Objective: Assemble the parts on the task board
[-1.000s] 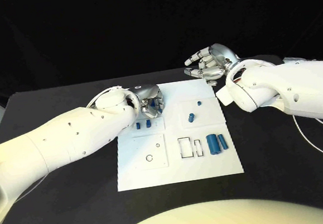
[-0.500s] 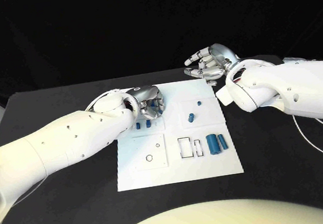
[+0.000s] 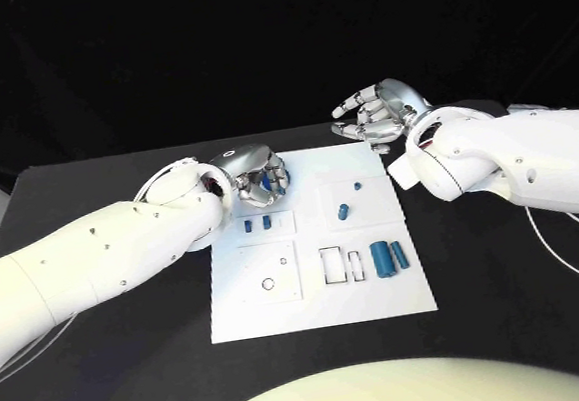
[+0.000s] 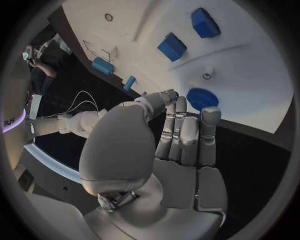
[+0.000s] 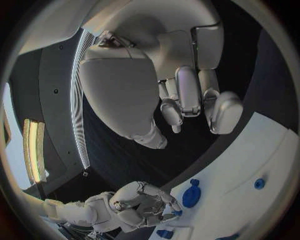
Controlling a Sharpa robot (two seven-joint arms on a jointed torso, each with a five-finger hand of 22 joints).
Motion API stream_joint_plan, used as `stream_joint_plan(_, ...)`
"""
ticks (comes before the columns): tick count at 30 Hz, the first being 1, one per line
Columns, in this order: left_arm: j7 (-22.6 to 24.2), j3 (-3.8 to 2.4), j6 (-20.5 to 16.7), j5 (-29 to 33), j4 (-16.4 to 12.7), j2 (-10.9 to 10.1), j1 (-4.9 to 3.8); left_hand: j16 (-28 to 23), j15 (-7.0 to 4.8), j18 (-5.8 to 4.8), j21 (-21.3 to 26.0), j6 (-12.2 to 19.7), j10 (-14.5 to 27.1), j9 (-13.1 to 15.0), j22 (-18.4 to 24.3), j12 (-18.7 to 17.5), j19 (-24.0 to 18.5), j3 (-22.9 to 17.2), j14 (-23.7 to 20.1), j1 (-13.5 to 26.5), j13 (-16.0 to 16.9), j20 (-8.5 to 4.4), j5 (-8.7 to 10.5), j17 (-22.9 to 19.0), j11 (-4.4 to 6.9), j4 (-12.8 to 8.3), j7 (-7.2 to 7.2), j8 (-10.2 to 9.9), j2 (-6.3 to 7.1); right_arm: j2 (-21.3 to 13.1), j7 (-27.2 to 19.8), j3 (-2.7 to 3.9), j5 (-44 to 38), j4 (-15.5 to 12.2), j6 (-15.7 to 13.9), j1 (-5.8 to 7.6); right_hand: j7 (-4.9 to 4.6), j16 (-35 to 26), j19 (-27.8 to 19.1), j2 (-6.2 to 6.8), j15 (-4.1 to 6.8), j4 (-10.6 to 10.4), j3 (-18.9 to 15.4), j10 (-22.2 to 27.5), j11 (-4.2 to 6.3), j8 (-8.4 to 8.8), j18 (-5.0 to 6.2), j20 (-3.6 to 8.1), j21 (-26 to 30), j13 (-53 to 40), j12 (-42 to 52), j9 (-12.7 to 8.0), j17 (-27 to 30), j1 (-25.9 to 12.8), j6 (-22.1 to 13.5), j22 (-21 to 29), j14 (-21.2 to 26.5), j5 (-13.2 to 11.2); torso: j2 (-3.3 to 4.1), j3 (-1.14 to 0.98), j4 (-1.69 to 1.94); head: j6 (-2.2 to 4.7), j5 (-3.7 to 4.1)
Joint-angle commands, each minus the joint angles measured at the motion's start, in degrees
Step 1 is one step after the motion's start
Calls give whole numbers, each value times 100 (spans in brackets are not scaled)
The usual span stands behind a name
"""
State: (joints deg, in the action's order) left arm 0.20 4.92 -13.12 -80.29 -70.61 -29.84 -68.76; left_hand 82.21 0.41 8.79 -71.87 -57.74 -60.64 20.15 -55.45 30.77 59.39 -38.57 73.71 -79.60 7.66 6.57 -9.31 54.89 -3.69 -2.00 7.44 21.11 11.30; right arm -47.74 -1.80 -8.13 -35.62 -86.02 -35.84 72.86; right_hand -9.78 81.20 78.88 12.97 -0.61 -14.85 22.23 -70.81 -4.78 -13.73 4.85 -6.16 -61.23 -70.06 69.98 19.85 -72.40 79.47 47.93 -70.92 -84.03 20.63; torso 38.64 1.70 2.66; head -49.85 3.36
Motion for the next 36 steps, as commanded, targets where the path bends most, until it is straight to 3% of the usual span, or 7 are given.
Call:
stream_joint_plan(1,59,-65,118,291,-192,-161,-24,34,-13,-40,-36,-50,-44,4,-2,-25,39,12,45,38,-6,-6,-10,-6,-9,-22,11,-6,2,-7,-69,1,-39,9,81,-2,-3,-37,-15,-2,43,-12,36,-6,2,-28,112,16,30,1,-14,7,-9,-63,-50,10,-94,29,-18,-2,23,0,-4)
stream_joint_plan(7,-34,-132,413,382,-391,-458,-63,42,-14,-50,-53,-65,-61,8,-36,-45,68,26,66,64,-6,-8,-9,23,-6,-21,8,-12,10,-12,-66,1,-39,29,89,-3,-3,-34,-10,3,43,-8,47,-14,3,-34,111,18,29,0,-7,8,-19,-70,-53,8,-98,47,-52,1,63,-15,-6)
stream_joint_plan(13,-113,-142,614,383,-406,-592,-73,43,-15,-52,-57,-69,-65,9,-44,-49,75,29,67,69,-6,-8,-10,22,-5,-20,7,-13,11,-10,-66,1,-39,47,98,-3,-3,-34,-10,3,43,-8,47,-14,3,-34,111,18,29,0,-7,8,-19,-70,-53,8,-98,47,-68,15,98,-15,3)
stream_joint_plan(14,-124,-142,638,373,-398,-601,-73,43,-15,-52,-57,-69,-65,9,-44,-49,75,29,67,69,-6,-8,-10,22,-5,-20,7,-13,11,-9,-66,1,-39,49,100,-4,-3,-34,-10,3,43,-8,47,-14,3,-34,111,18,29,0,-7,8,-19,-70,-53,8,-98,47,-63,13,89,-15,-11)
stream_joint_plan(22,-201,-101,756,204,-275,-559,-70,42,-15,-52,-56,-71,-68,10,-44,-58,74,33,67,77,-7,-8,-10,16,-4,-21,5,-18,15,-4,-66,1,-40,52,102,-4,-3,-34,-10,3,43,-8,47,-14,3,-34,111,18,29,0,-7,8,-19,-70,-53,8,-98,47,-44,8,65,-15,-39)
stream_joint_plan(36,-190,-57,723,85,-86,-400,-48,44,-16,-53,-58,-71,-69,10,-48,-67,77,35,71,83,-8,-9,-10,23,-4,-21,4,-23,17,-2,-66,1,-42,42,102,-5,-3,-34,-10,3,43,-8,47,-14,3,-34,111,18,29,0,-7,8,-19,-70,-53,8,-98,47,-42,4,65,-15,-18)
